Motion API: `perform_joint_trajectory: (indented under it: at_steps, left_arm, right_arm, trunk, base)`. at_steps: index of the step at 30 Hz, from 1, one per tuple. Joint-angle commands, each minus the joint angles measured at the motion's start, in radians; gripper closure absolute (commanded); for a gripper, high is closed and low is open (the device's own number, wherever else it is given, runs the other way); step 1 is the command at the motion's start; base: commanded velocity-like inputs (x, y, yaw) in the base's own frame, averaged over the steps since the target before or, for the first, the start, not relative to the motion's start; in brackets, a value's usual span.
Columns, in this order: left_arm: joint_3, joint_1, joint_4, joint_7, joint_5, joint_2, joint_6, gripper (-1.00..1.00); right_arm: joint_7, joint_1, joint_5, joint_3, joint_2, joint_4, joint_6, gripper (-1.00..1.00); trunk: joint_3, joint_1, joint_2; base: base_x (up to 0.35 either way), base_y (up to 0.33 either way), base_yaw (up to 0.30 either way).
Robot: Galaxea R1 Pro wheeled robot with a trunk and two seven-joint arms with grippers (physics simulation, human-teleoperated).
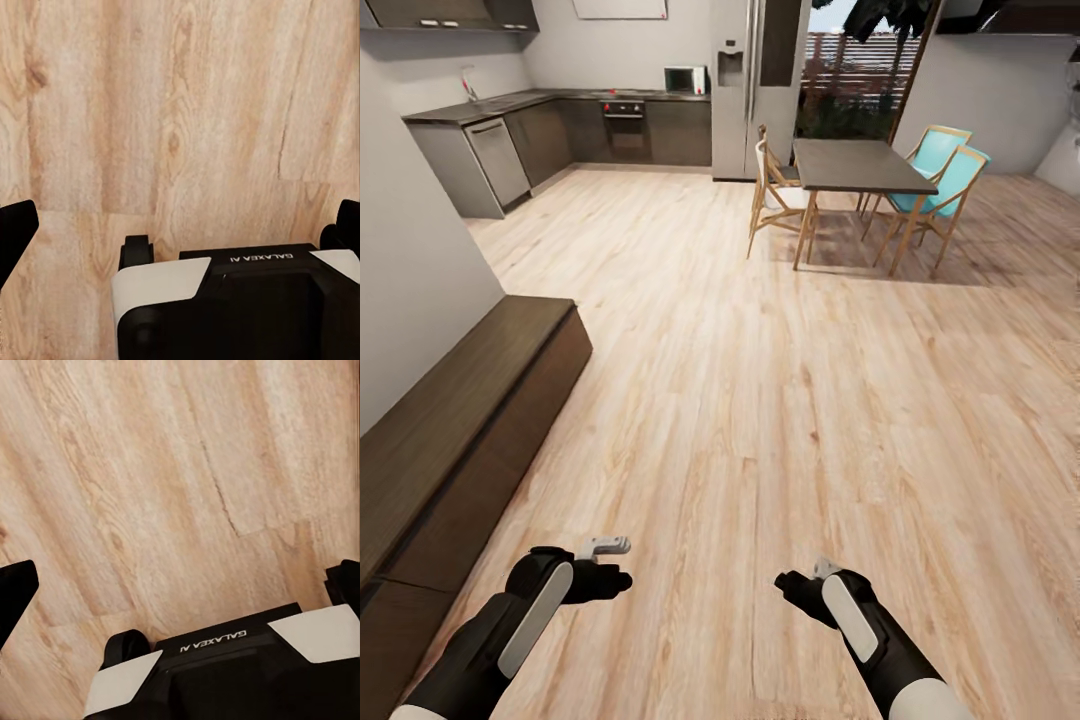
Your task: Place each of the two pumpkins and all three candles from the living room inside a cabinet in the living room (use any cabinet), then make sure every cabinet is closed, and position the cauldron so it is next to a table in the living room.
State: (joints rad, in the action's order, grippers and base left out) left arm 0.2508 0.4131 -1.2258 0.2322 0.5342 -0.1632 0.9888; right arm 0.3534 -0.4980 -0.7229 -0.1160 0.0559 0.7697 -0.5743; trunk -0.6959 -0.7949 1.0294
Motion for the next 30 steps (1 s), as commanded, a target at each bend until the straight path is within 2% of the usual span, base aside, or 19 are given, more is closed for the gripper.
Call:
perform_joint_trajectory:
  at_steps: [1, 5, 11, 27, 30]
  left_arm:
    - [0.003, 0.001, 0.0, 0.01, 0.011, -0.001, 0.001, -1.0]
    - [0.002, 0.001, 0.001, 0.009, 0.011, -0.001, 0.0, -1.0]
    - [0.002, 0.001, 0.003, 0.009, 0.012, -0.001, -0.001, -1.0]
    - [0.001, 0.001, 0.003, 0.009, 0.013, -0.001, -0.004, -1.0]
    - [0.001, 0.0, 0.004, 0.009, 0.013, 0.0, -0.004, -1.0]
  right_arm:
    - [0.01, -0.001, -0.009, -0.002, 0.0, 0.002, 0.0, -1.0]
    - [0.014, -0.001, -0.001, -0.002, -0.001, -0.001, 0.037, -1.0]
    - [0.01, -0.001, 0.001, -0.003, -0.005, -0.03, 0.103, -1.0]
    - [0.009, -0.001, 0.001, -0.004, -0.005, -0.039, 0.116, -1.0]
    - [0.008, -0.001, 0.002, -0.004, -0.005, -0.054, 0.145, -1.0]
  trunk:
    - [-0.001, 0.0, 0.001]
    - [-0.003, 0.0, 0.001]
    - [-0.003, 0.0, 0.001]
    - [-0.003, 0.0, 0.001]
    - [-0.003, 0.0, 0.001]
  base:
    - [0.08, 0.0, -0.257]
    - [0.221, 0.0, -0.191]
    - [0.323, 0.0, -0.031]
    - [0.336, 0.0, -0.001]
    - [0.336, 0.0, 0.0]
